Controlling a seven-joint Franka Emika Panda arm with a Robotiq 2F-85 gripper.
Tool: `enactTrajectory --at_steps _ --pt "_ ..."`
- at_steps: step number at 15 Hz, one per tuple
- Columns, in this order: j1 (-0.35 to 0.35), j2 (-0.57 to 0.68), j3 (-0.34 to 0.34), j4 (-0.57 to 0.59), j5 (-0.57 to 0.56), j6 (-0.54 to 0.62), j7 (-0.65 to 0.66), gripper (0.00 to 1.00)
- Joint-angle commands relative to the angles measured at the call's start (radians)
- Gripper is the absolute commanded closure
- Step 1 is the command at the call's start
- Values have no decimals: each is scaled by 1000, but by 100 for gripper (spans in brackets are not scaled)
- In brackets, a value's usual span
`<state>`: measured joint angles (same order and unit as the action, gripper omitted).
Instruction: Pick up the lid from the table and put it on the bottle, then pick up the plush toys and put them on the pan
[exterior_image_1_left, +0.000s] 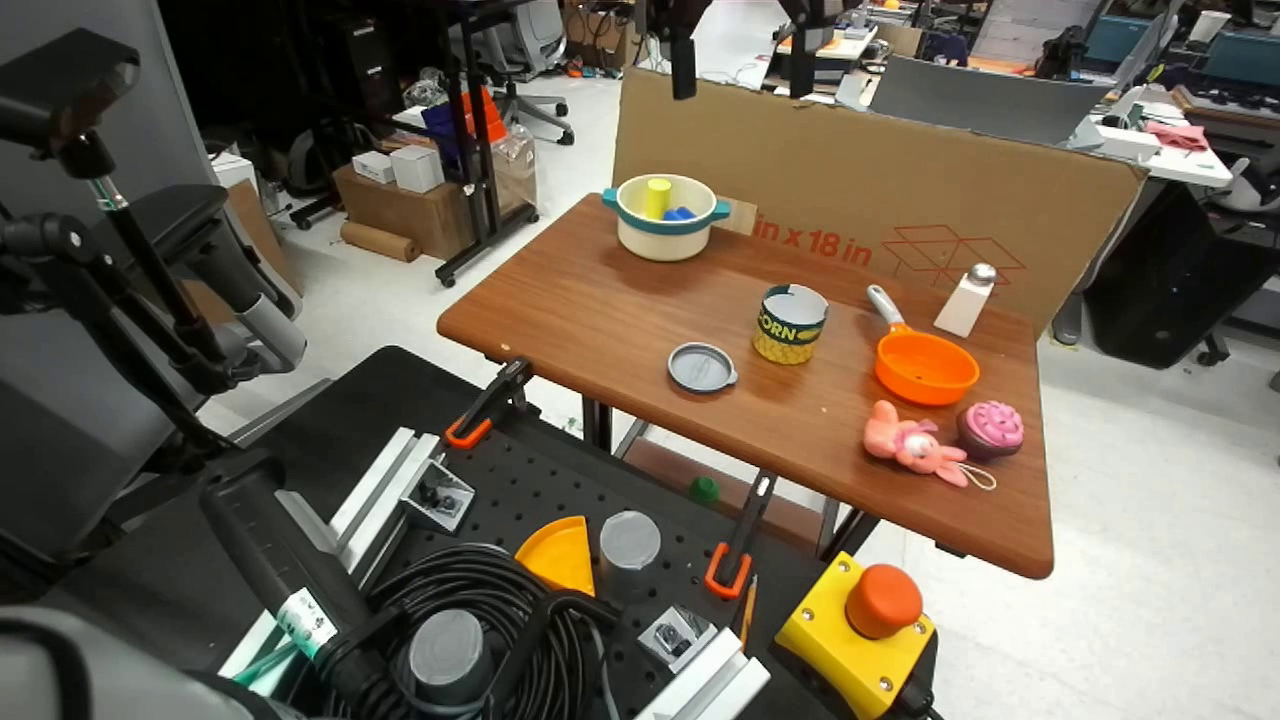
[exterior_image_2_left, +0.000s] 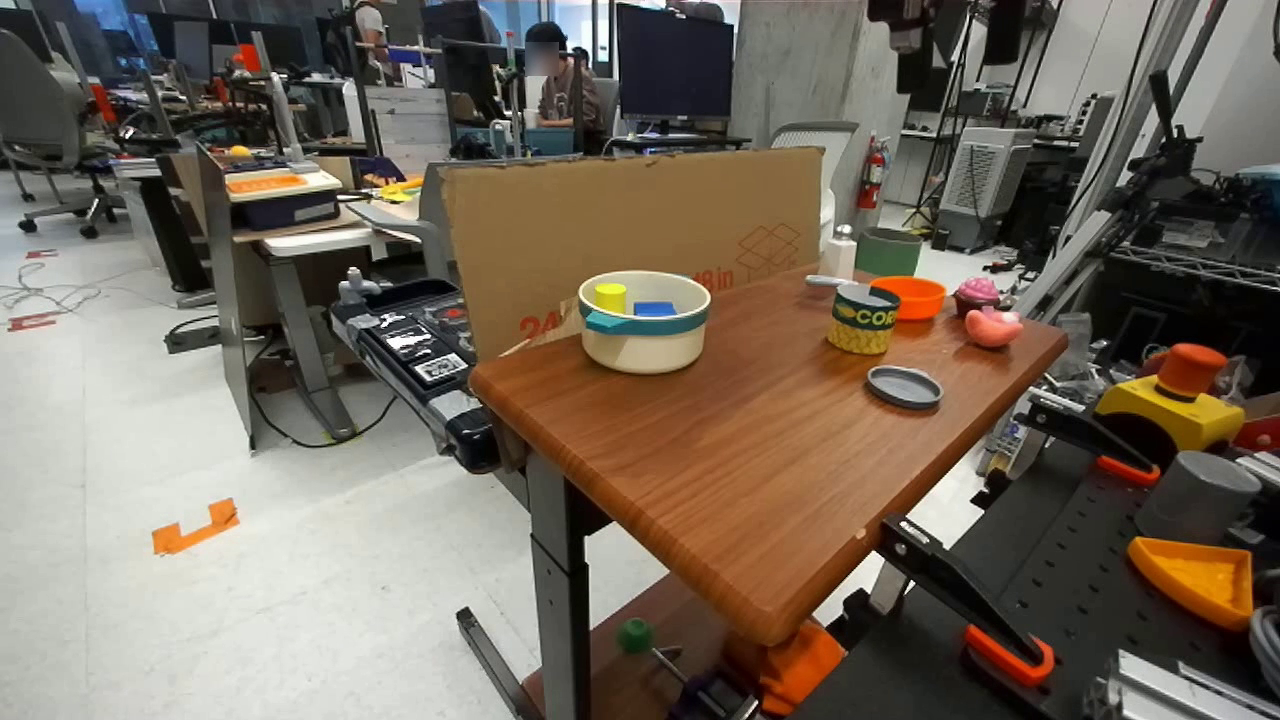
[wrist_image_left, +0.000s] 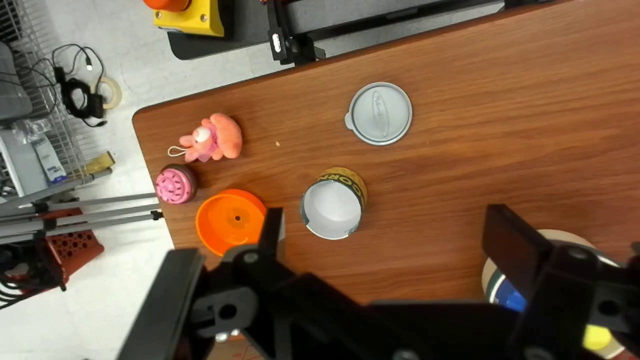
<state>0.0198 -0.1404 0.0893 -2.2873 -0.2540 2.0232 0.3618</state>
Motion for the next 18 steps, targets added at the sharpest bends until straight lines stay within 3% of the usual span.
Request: enactTrajectory --at_steps 1,7,18 --pt "4 -18 -8 -61 -8 46 -59 0" --pt "-5 22 -16 -107 12 51 -15 0" --pt "-16 217 -69 -59 -26 153 112 0"
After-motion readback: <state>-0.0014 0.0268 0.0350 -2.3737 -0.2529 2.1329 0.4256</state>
